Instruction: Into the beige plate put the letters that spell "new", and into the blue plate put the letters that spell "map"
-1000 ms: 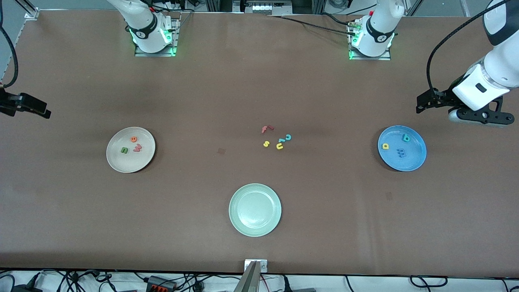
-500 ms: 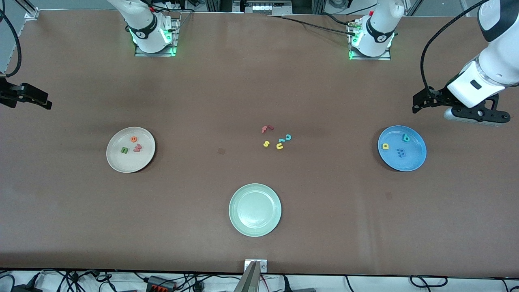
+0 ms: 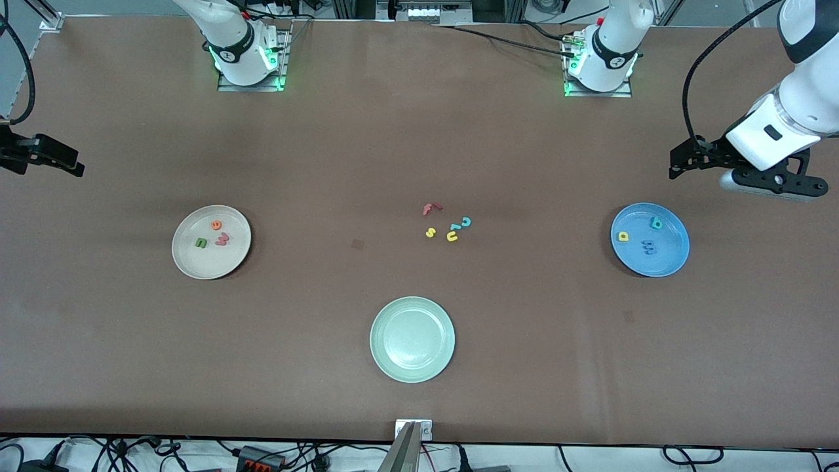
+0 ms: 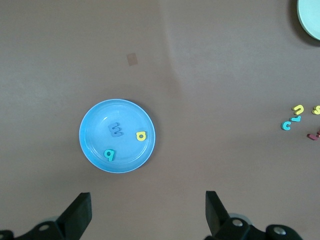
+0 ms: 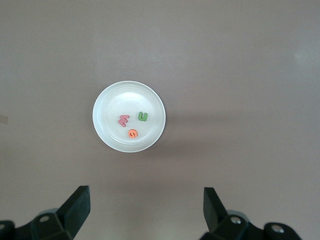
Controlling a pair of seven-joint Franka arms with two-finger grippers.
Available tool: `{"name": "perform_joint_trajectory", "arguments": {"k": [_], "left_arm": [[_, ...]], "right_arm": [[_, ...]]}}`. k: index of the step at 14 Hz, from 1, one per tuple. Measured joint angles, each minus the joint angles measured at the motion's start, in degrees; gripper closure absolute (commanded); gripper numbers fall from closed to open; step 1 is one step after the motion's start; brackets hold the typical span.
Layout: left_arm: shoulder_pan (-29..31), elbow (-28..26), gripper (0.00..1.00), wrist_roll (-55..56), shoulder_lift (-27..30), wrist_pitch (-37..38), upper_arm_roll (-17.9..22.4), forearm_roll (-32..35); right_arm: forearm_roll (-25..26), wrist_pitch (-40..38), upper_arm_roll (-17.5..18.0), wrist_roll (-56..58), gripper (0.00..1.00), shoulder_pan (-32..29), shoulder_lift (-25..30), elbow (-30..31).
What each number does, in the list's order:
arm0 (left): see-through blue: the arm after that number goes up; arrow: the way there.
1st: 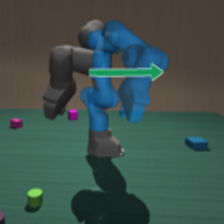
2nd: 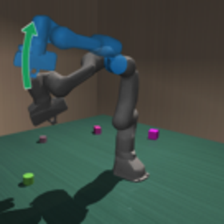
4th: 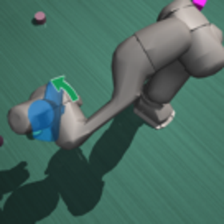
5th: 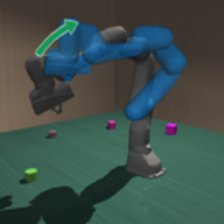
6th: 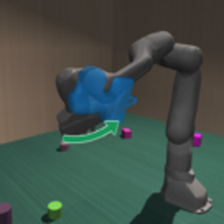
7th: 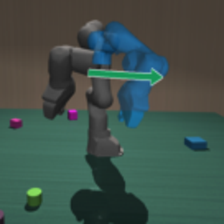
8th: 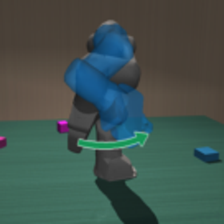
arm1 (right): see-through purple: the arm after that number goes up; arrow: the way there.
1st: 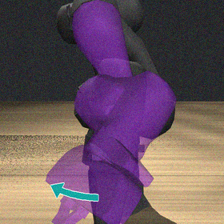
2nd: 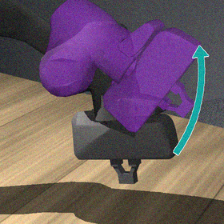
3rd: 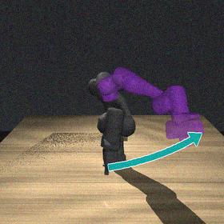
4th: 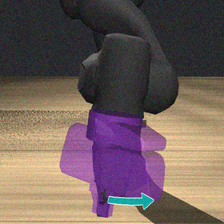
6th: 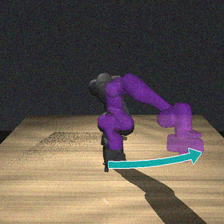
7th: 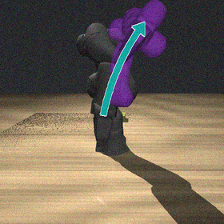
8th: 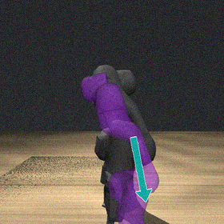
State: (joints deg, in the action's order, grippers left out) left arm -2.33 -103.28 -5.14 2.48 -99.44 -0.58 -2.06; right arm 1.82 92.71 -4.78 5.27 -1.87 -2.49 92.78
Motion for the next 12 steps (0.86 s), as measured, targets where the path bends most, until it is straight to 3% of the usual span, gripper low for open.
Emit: {"name": "perform_joint_trajectory", "arguments": {"k": [12], "left_arm": [[0.0, 0.29, 0.0, 0.0, 0.01, 0.31, -0.11, 0.0]], "right_arm": [[0.22, 0.0, -0.04, 0.0, 0.0, -0.08, 0.19, 1.22]]}}
